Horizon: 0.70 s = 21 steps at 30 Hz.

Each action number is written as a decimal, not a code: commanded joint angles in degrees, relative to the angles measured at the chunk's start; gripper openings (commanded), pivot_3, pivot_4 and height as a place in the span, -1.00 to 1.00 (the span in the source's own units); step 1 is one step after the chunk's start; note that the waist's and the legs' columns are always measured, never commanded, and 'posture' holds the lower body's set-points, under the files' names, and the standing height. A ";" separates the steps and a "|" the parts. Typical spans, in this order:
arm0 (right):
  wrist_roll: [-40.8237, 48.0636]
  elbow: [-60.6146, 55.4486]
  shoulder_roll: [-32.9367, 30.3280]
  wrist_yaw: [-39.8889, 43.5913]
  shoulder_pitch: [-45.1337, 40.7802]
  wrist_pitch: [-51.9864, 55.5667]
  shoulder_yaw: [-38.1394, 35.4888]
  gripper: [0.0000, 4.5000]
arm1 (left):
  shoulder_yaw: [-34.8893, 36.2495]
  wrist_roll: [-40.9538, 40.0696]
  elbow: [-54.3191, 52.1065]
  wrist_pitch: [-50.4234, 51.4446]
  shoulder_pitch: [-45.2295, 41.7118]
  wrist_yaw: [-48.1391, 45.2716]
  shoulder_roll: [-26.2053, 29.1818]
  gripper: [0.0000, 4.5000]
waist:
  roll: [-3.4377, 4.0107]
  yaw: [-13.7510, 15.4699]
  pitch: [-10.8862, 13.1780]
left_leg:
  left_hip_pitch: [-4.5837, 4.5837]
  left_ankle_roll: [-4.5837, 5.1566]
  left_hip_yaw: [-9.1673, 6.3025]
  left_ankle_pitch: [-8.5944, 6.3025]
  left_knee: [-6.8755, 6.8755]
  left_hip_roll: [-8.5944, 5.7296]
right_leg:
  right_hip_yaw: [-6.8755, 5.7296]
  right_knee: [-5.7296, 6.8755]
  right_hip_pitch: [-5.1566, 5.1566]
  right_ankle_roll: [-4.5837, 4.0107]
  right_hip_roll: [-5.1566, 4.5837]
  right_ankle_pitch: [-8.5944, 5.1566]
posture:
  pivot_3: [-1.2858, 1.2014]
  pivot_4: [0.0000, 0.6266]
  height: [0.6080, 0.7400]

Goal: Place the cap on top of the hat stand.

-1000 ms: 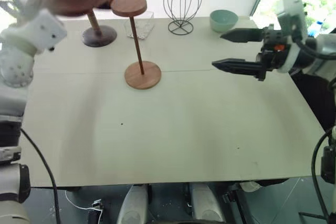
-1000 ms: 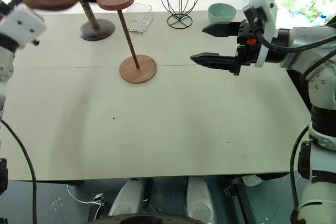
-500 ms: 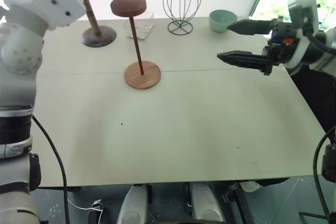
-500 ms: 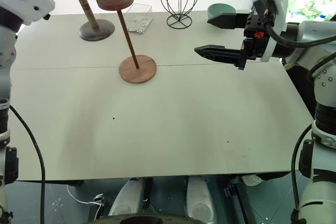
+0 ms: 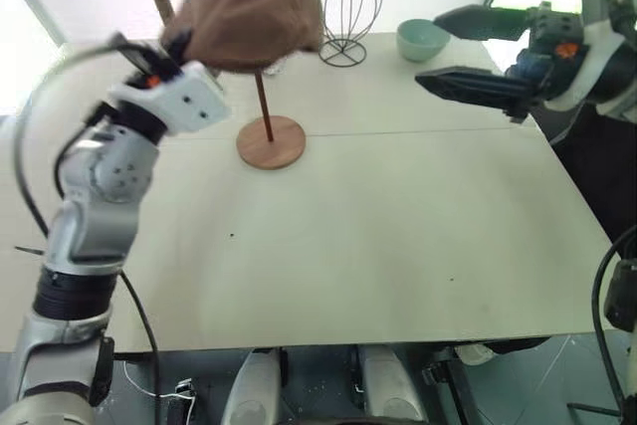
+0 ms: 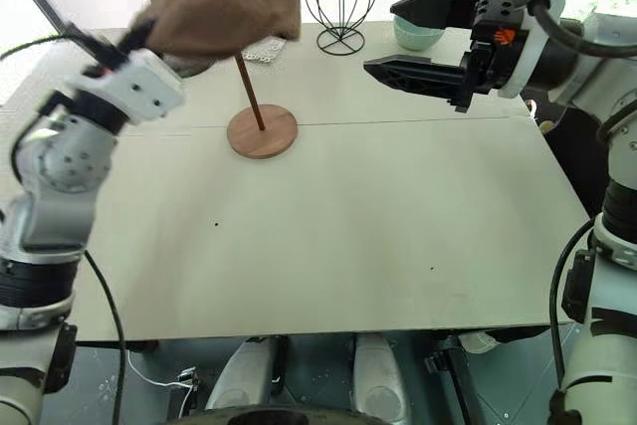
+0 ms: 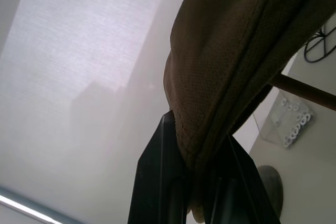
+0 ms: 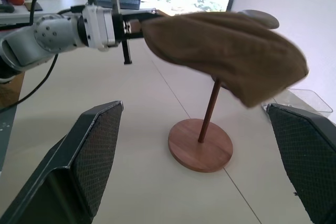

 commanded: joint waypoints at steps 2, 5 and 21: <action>1.23 -1.89 -0.13 -0.51 -1.63 -0.10 -1.36 1.00 | 1.94 0.98 -1.88 -1.07 -0.45 0.28 0.75 -0.98 | 0.00 -0.02 0.00 | 0.00 0.00 0.00 0.00 0.00 0.00 | 0.01 0.00 0.00 0.00 0.01 0.00 | 0.03 -0.52 1.00; 1.12 -1.32 0.44 -1.13 -1.99 -0.22 -1.18 1.00 | 2.31 0.35 -2.11 -0.78 -0.41 -0.45 0.50 -0.62 | 0.00 -0.04 0.00 | 0.00 0.00 0.00 0.00 -0.01 0.00 | 0.01 0.00 0.00 0.00 0.01 0.00 | 0.03 -0.52 1.00; -3.15 -1.89 1.25 -0.21 0.71 -4.21 2.39 1.00 | 16.90 -21.13 -15.10 11.89 6.73 -16.99 2.23 0.98 | 0.01 -0.16 0.00 | 0.03 0.02 0.01 -0.02 -0.01 0.10 | 0.02 -0.01 0.00 -0.02 0.09 -0.01 | 0.03 -0.52 1.00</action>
